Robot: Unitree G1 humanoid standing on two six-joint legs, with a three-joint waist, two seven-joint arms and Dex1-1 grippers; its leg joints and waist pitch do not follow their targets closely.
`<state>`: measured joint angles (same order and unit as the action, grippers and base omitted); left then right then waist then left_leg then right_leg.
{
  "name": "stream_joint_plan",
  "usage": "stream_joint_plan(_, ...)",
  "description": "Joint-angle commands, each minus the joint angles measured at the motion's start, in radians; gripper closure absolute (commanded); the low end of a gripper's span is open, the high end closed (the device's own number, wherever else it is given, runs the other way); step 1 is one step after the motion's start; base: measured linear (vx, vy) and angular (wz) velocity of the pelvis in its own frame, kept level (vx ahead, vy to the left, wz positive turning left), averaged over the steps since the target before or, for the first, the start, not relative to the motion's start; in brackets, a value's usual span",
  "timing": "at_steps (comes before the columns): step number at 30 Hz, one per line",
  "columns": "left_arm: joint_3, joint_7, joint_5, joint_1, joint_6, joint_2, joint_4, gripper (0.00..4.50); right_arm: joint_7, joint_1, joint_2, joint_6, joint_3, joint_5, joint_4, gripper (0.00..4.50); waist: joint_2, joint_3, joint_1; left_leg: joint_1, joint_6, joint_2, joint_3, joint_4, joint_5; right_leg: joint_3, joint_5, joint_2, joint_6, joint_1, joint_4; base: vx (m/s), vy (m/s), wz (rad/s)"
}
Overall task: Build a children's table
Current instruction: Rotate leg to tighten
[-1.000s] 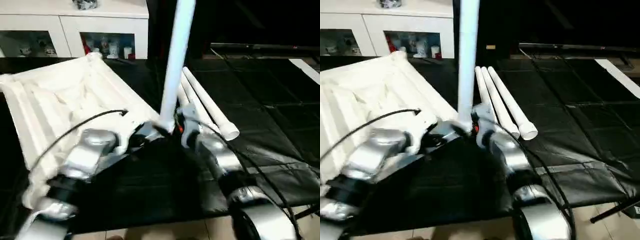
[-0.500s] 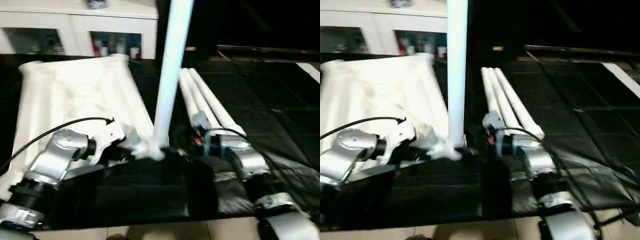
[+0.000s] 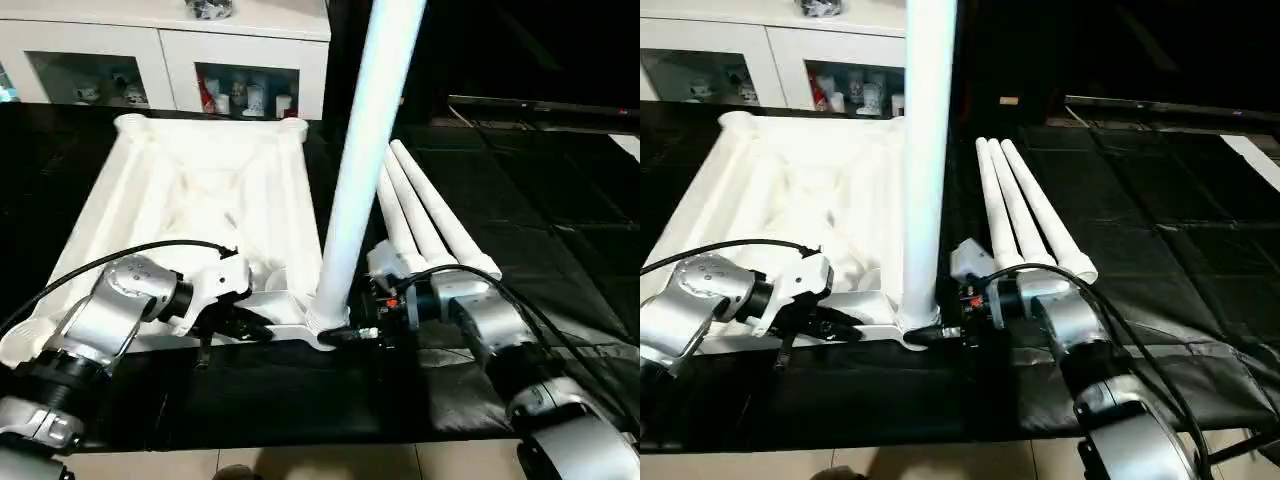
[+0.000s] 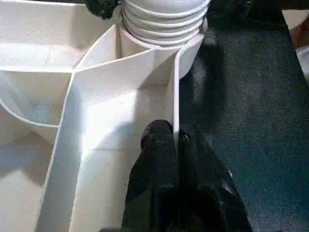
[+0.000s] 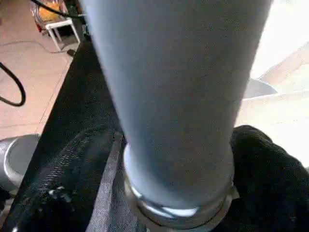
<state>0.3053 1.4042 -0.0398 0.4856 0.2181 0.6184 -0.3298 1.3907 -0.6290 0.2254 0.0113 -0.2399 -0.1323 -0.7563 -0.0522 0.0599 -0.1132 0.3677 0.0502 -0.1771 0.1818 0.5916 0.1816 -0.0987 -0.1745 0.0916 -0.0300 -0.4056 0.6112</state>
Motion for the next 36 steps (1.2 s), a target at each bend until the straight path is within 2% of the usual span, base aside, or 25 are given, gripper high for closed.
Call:
stream_joint_plan(1, 0.016, 0.043, -0.012, 0.032, -0.016, -0.007, 0.013, 4.50, 0.018, -0.016, 0.007, 0.009, 0.002, 0.002, -0.007, 0.64, 0.011, -0.068, 0.005, -0.016, -0.006, -0.066, -0.017, -0.077, 0.201, 0.065, -0.224, 0.075, -0.216, 0.051, -0.062, 0.000, 0.000, 0.00)
stream_joint_plan(2, 0.016, 0.045, -0.013, 0.032, -0.017, -0.007, 0.012, 4.50, 0.021, -0.017, 0.007, 0.010, 0.003, -0.001, -0.009, 0.83, 0.010, -0.068, 0.006, -0.016, -0.008, -0.067, -0.017, -0.076, 0.196, 0.065, -0.212, 0.074, -0.220, 0.050, -0.060, 0.000, 0.000, 0.00)
stream_joint_plan(5, 0.019, 0.051, -0.014, 0.034, -0.028, -0.001, -0.002, 4.50, 0.043, -0.021, 0.005, 0.008, 0.012, -0.013, -0.022, 0.88, 0.012, -0.067, 0.005, -0.017, -0.009, -0.067, -0.017, -0.077, 0.205, 0.064, -0.223, 0.075, -0.222, 0.050, -0.061, 0.000, 0.000, 0.00)
stream_joint_plan(7, 0.018, 0.055, -0.014, 0.034, -0.030, 0.001, -0.006, 4.50, 0.049, -0.021, 0.005, 0.010, 0.013, -0.011, -0.026, 1.18, 0.010, -0.068, 0.005, -0.016, -0.008, -0.067, -0.017, -0.077, 0.208, 0.064, -0.228, 0.075, -0.220, 0.051, -0.062, 0.000, 0.000, 0.00)
stream_joint_plan(12, 0.019, 0.056, -0.017, 0.035, -0.029, 0.001, -0.014, 4.50, 0.070, -0.020, 0.003, 0.010, 0.006, -0.018, -0.035, 1.58, 0.011, -0.068, 0.004, -0.017, -0.008, -0.068, -0.017, -0.076, 0.203, 0.064, -0.223, 0.075, -0.224, 0.050, -0.060, 0.000, 0.000, 0.00)
stream_joint_plan(15, 0.013, 0.042, -0.022, 0.031, -0.007, -0.009, -0.011, 4.50, 0.085, 0.005, -0.003, -0.005, -0.008, -0.018, -0.019, 1.66, 0.014, -0.069, 0.004, -0.018, -0.005, -0.068, -0.017, -0.076, 0.206, 0.064, -0.217, 0.075, -0.226, 0.050, -0.060, 0.000, 0.000, 0.00)
stream_joint_plan(18, 0.009, 0.017, -0.026, 0.027, 0.017, -0.023, -0.007, 4.50, 0.064, 0.019, -0.017, -0.031, -0.006, -0.022, -0.013, 1.75, 0.013, -0.069, 0.004, -0.017, -0.007, -0.067, -0.016, -0.075, 0.202, 0.064, -0.211, 0.075, -0.230, 0.051, -0.059, 0.000, 0.000, 0.00)
stream_joint_plan(20, -0.019, -0.059, -0.048, 0.021, 0.083, -0.074, 0.015, 4.50, -0.060, 0.023, -0.072, -0.065, 0.031, -0.035, -0.019, 1.76, 0.013, -0.067, 0.004, -0.018, -0.002, -0.069, -0.017, -0.077, 0.213, 0.064, -0.227, 0.076, -0.229, 0.050, -0.061, 0.000, 0.000, 0.00)
stream_joint_plan(23, -0.047, -0.153, -0.053, 0.025, 0.143, -0.129, 0.025, 4.50, -0.212, 0.009, -0.129, -0.095, 0.063, -0.031, -0.045, 1.78, 0.012, -0.064, 0.013, -0.020, 0.029, -0.064, -0.023, -0.081, 0.263, 0.065, -0.320, 0.081, -0.206, 0.049, -0.072, 0.000, 0.000, 0.00)
stream_joint_plan(24, -0.062, -0.209, -0.049, 0.034, 0.172, -0.159, 0.021, 4.50, -0.283, -0.002, -0.155, -0.112, 0.075, -0.029, -0.062, 1.78, 0.009, -0.063, 0.021, -0.018, 0.037, -0.063, -0.025, -0.082, 0.269, 0.065, -0.349, 0.082, -0.192, 0.050, -0.075, 0.000, 0.000, 0.00)
stream_joint_plan(25, -0.062, -0.209, -0.049, 0.034, 0.172, -0.159, 0.021, 4.50, -0.283, -0.002, -0.155, -0.112, 0.075, -0.029, -0.062, 1.78, 0.008, -0.063, 0.026, -0.014, 0.041, -0.063, -0.027, -0.083, 0.267, 0.065, -0.358, 0.081, -0.187, 0.053, -0.074, 0.000, 0.000, 0.00)
stream_joint_plan(27, -0.093, -0.325, -0.039, 0.056, 0.241, -0.220, 0.015, 4.50, -0.418, -0.026, -0.209, -0.135, 0.099, -0.026, -0.096, 1.78, 0.006, -0.060, 0.042, -0.017, 0.047, -0.059, -0.028, -0.081, 0.288, 0.064, -0.417, 0.081, -0.166, 0.048, -0.084, 0.000, 0.000, 0.00)
stream_joint_plan(28, -0.104, -0.381, -0.026, 0.068, 0.269, -0.245, 0.012, 4.50, -0.470, -0.036, -0.232, -0.142, 0.105, -0.022, -0.107, 1.78, 0.008, -0.060, 0.042, -0.022, 0.047, -0.058, -0.029, -0.079, 0.298, 0.064, -0.440, 0.082, -0.160, 0.045, -0.088, 0.000, 0.000, 0.00)
stream_joint_plan(29, -0.129, -0.478, -0.011, 0.087, 0.319, -0.294, 0.012, 4.50, -0.570, -0.056, -0.271, -0.158, 0.112, -0.008, -0.132, 1.78, 0.007, -0.061, 0.047, -0.021, 0.041, -0.056, -0.028, -0.077, 0.296, 0.064, -0.459, 0.082, -0.152, 0.046, -0.091, 0.000, 0.000, 0.00)
stream_joint_plan(31, -0.156, -0.572, 0.003, 0.103, 0.356, -0.343, 0.018, 4.50, -0.657, -0.072, -0.308, -0.178, 0.112, 0.010, -0.152, 1.78, 0.008, -0.061, 0.051, -0.022, 0.041, -0.057, -0.030, -0.078, 0.276, 0.063, -0.446, 0.079, -0.151, 0.043, -0.091, 0.000, 0.000, 0.00)
stream_joint_plan(32, -0.168, -0.606, 0.005, 0.107, 0.374, -0.366, 0.027, 4.50, -0.695, -0.080, -0.324, -0.191, 0.112, 0.018, -0.163, 1.78, 0.010, -0.063, 0.054, -0.019, 0.039, -0.057, -0.028, -0.078, 0.264, 0.062, -0.421, 0.077, -0.155, 0.046, -0.087, 0.000, 0.000, 0.00)
stream_joint_plan(34, -0.184, -0.669, 0.012, 0.111, 0.411, -0.408, 0.057, 4.50, -0.747, -0.088, -0.355, -0.206, 0.124, 0.023, -0.175, 1.78, 0.006, -0.067, 0.054, -0.016, 0.022, -0.057, -0.026, -0.077, 0.236, 0.064, -0.351, 0.075, -0.167, 0.048, -0.082, 0.000, 0.000, 0.00)
stream_joint_plan(35, -0.183, -0.688, 0.017, 0.109, 0.427, -0.423, 0.076, 4.50, -0.767, -0.090, -0.366, -0.197, 0.128, 0.028, -0.181, 1.78, 0.007, -0.070, 0.051, -0.014, 0.010, -0.058, -0.025, -0.076, 0.210, 0.064, -0.295, 0.074, -0.178, 0.051, -0.076, 0.000, 0.000, 0.00)
stream_joint_plan(36, -0.177, -0.702, 0.018, 0.106, 0.446, -0.436, 0.099, 4.50, -0.778, -0.088, -0.374, -0.185, 0.133, 0.032, -0.184, 1.43, 0.006, -0.074, 0.051, -0.015, -0.002, -0.058, -0.021, -0.073, 0.175, 0.064, -0.225, 0.073, -0.196, 0.053, -0.068, 0.000, 0.000, 0.00)
